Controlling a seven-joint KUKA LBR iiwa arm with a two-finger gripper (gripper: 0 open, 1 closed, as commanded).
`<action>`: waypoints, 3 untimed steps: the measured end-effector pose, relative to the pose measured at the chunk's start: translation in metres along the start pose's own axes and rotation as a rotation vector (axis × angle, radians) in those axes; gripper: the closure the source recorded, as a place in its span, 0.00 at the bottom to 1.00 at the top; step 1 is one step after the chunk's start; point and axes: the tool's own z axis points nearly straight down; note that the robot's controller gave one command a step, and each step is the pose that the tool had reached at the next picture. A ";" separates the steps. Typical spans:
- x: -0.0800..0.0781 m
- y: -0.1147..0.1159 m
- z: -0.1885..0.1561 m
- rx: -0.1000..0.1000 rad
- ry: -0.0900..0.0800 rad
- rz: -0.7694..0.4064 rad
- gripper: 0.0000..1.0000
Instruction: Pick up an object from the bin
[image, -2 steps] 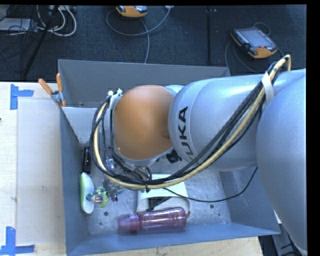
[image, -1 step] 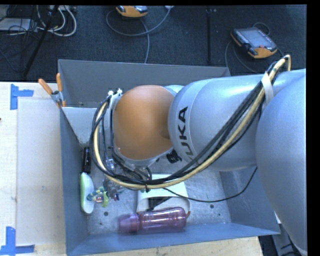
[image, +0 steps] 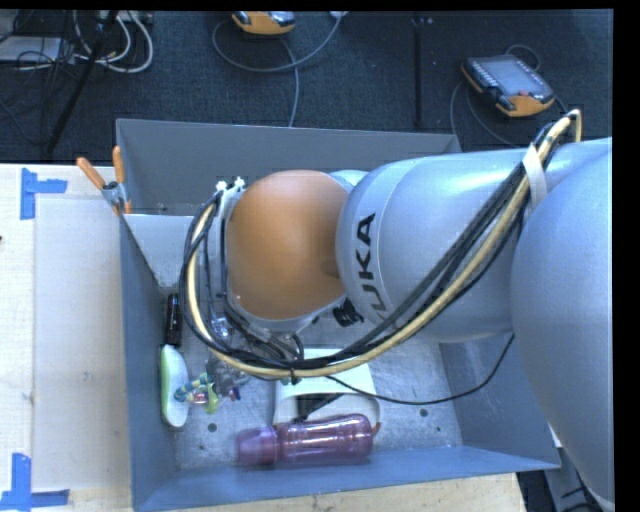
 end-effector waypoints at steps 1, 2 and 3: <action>0.013 -0.002 -0.014 0.001 0.002 -0.003 1.00; 0.016 0.007 -0.022 0.000 -0.001 -0.015 1.00; 0.039 -0.024 0.057 0.000 0.002 -0.011 1.00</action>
Offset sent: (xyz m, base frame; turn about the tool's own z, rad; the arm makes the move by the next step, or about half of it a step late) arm -0.0185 0.0067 0.0235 -0.0152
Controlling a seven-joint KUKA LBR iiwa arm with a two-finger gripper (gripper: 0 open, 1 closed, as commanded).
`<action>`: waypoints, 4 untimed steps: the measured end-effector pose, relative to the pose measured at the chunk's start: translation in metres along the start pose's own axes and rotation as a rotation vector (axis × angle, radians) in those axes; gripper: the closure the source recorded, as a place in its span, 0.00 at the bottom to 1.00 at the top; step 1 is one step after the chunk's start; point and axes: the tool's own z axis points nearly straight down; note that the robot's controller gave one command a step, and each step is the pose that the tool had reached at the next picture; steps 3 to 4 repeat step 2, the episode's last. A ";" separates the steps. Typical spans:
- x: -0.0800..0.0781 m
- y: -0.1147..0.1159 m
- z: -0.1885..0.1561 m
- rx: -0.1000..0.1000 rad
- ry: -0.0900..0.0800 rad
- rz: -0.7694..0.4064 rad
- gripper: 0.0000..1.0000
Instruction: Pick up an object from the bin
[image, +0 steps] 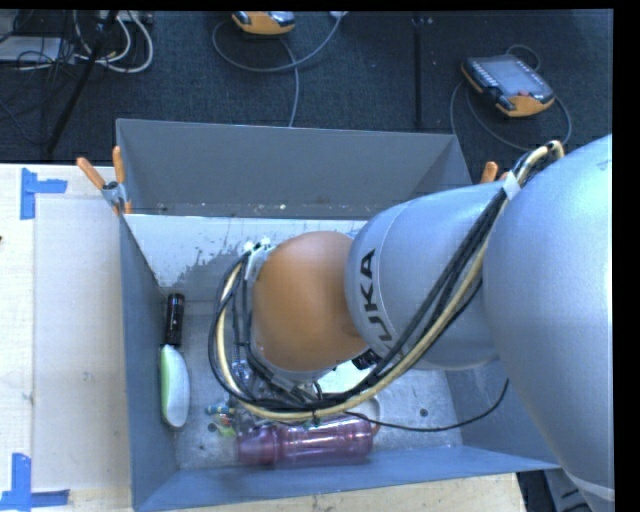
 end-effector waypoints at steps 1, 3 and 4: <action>0.000 0.000 0.000 0.000 0.000 0.001 1.00; -0.015 -0.027 -0.114 0.000 -0.003 -0.003 1.00; -0.015 -0.027 -0.114 0.000 -0.003 -0.003 1.00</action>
Offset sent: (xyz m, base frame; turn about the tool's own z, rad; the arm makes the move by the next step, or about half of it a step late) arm 0.0216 -0.0219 0.1149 -0.0045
